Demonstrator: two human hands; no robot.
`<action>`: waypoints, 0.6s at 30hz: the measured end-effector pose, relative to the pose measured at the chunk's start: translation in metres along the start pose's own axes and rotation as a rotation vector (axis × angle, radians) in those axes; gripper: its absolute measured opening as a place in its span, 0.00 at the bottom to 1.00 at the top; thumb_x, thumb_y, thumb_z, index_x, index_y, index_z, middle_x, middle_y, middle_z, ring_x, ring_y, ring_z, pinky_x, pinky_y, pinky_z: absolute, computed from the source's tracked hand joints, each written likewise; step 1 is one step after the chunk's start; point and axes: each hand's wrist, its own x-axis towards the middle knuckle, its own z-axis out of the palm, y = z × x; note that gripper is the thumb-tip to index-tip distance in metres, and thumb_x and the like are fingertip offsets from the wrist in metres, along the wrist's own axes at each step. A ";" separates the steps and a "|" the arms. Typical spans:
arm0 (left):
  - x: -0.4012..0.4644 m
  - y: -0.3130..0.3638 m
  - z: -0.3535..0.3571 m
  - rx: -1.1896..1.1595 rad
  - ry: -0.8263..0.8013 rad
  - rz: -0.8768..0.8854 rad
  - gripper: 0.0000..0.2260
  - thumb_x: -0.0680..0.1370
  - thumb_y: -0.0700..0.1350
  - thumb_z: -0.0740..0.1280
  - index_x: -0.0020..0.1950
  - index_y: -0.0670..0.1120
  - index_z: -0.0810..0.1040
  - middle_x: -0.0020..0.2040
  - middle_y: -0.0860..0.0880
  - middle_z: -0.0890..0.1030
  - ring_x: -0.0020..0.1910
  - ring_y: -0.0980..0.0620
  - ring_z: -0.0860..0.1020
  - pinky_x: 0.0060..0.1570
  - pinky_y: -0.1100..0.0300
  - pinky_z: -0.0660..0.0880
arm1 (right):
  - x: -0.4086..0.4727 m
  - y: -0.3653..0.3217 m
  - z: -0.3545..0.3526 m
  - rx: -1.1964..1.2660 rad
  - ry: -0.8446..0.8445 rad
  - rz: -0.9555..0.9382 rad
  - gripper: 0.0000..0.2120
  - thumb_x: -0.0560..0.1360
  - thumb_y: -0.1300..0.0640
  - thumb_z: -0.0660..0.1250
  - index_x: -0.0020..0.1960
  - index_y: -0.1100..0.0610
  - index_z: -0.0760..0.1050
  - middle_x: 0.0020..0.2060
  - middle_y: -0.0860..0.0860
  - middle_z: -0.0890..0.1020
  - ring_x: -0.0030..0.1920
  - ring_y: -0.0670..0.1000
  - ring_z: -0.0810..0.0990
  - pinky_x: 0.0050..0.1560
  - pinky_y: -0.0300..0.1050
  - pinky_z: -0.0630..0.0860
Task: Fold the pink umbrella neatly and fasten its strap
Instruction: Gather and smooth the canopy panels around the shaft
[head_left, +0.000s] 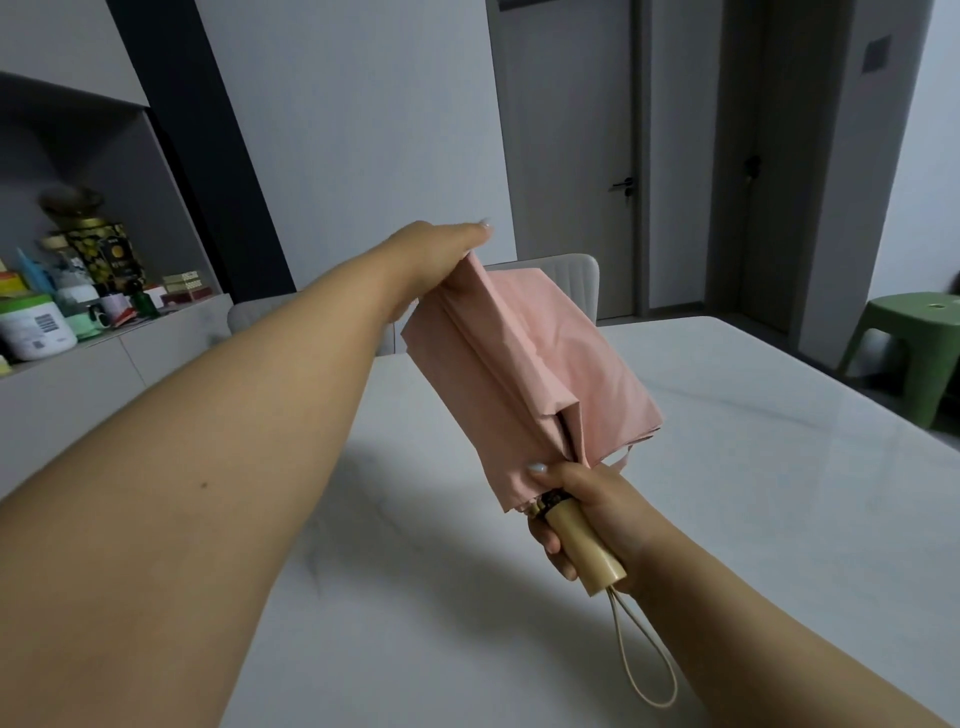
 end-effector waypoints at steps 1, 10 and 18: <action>0.000 0.000 -0.004 -0.055 -0.066 -0.004 0.23 0.71 0.66 0.65 0.49 0.47 0.80 0.49 0.48 0.80 0.47 0.50 0.77 0.53 0.55 0.71 | 0.000 0.000 0.000 0.000 0.001 0.005 0.15 0.67 0.51 0.66 0.39 0.65 0.72 0.22 0.59 0.71 0.17 0.54 0.66 0.20 0.38 0.67; -0.006 -0.004 -0.023 -0.258 -0.227 0.008 0.10 0.78 0.47 0.66 0.37 0.49 0.73 0.36 0.50 0.74 0.37 0.53 0.71 0.46 0.58 0.67 | -0.001 -0.002 -0.001 0.052 -0.011 0.015 0.11 0.72 0.55 0.64 0.41 0.64 0.70 0.21 0.57 0.71 0.16 0.52 0.66 0.19 0.37 0.66; -0.008 0.003 -0.025 -0.277 -0.198 -0.063 0.09 0.78 0.48 0.62 0.41 0.45 0.73 0.32 0.49 0.72 0.34 0.51 0.71 0.43 0.55 0.68 | -0.001 -0.002 -0.002 0.029 -0.046 0.020 0.14 0.67 0.51 0.66 0.38 0.64 0.71 0.22 0.58 0.70 0.16 0.53 0.65 0.20 0.37 0.66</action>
